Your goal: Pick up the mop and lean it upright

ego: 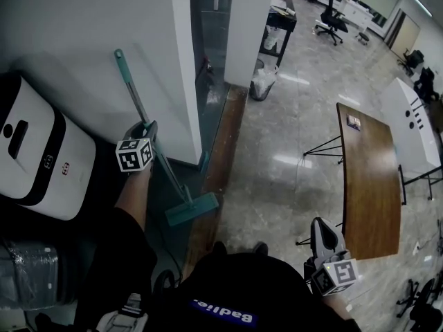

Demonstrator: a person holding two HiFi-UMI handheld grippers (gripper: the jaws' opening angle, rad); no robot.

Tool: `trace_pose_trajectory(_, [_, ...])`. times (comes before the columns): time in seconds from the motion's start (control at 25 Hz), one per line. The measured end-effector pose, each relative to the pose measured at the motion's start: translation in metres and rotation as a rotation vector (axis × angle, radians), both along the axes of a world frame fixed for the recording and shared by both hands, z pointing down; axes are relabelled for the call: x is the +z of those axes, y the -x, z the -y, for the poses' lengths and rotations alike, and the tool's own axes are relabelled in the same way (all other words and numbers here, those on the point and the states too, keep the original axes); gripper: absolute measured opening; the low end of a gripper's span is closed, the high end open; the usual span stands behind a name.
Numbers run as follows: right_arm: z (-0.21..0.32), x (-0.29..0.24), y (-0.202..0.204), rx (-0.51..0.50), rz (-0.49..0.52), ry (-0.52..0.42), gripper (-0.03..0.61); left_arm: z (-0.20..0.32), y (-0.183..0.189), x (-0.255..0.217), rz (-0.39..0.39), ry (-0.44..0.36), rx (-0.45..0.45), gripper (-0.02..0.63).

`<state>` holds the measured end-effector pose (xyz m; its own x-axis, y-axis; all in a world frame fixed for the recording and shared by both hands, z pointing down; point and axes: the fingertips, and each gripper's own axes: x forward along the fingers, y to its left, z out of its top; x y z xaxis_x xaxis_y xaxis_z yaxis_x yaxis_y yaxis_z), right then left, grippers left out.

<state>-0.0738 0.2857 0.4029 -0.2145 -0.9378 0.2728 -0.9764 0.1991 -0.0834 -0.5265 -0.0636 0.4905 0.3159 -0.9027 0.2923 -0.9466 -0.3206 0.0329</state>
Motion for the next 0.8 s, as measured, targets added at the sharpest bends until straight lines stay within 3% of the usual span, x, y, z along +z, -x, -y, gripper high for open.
trace_pose_trajectory(0.28, [0.002, -0.003, -0.006, -0.016, 0.026, -0.021, 0.006, -0.048, -0.048, -0.016, -0.009, -0.023, 0.109, 0.137])
trace_pose_trajectory(0.8, [0.01, -0.01, -0.032, -0.046, 0.079, -0.059, 0.006, -0.126, -0.173, -0.07, 0.065, -0.124, 0.368, 0.132])
